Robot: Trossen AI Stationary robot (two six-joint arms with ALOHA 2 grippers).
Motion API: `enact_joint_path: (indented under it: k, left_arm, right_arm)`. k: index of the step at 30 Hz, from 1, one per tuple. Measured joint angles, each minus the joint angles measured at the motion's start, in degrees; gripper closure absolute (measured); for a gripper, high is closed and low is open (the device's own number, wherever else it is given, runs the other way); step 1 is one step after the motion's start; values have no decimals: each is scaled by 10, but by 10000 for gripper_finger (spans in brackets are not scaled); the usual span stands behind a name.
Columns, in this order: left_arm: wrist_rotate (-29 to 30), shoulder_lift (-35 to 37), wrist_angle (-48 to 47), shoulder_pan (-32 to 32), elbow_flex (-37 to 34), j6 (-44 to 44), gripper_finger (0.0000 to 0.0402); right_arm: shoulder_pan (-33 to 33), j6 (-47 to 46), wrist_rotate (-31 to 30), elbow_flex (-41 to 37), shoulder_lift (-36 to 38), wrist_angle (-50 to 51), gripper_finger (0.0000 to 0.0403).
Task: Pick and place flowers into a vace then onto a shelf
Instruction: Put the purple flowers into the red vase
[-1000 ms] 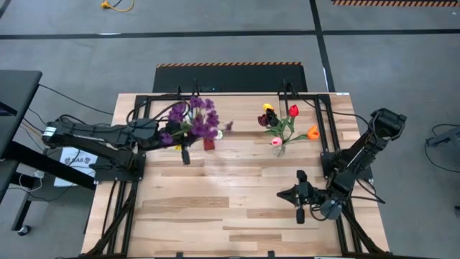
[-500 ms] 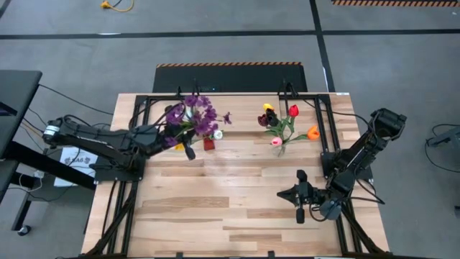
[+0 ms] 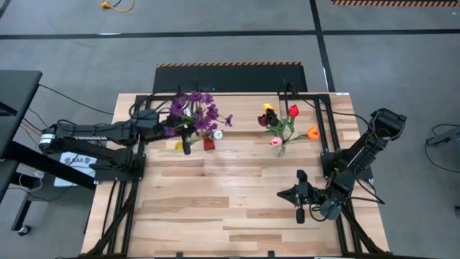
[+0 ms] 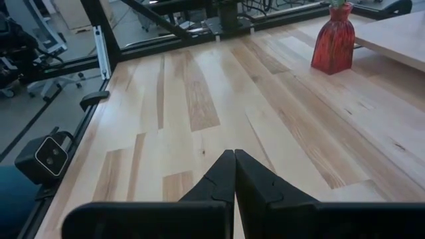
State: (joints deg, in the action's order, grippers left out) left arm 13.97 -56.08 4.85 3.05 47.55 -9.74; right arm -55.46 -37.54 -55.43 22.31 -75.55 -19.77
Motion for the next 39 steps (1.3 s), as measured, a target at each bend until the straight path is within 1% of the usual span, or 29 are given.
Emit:
enact_joint_path:
  k: [9, 14, 19, 22, 29, 31, 34, 39]
  left_arm:
    - [-156, 9, -25, 75, 0, -9, 400]
    - [-220, 9, -30, 107, 0, -32, 400]
    - [-313, 9, -31, 157, 0, -42, 400]
    - [-378, 9, -32, 191, -3, -58, 400]
    - [-544, 4, 26, 279, -36, -59, 400]
    - [-578, -5, 26, 294, -39, -58, 400]
    - [-599, -15, 29, 303, -40, -58, 400]
    - [-600, -45, 39, 296, -39, -63, 400]
  right_arm:
    - [0, -5, 0, 0, 0, 0, 403]
    - [0, -11, -1, 0, 0, 0, 403]
    - [0, -15, -1, 0, 0, 0, 403]
    - [0, -15, -1, 0, 0, 0, 403]
    - [0, -16, -1, 0, 0, 0, 403]
    - [0, -16, -2, 0, 0, -2, 403]
    - [3, -17, -2, 0, 0, -4, 403]
    - [10, -21, -2, 0, 0, -4, 403]
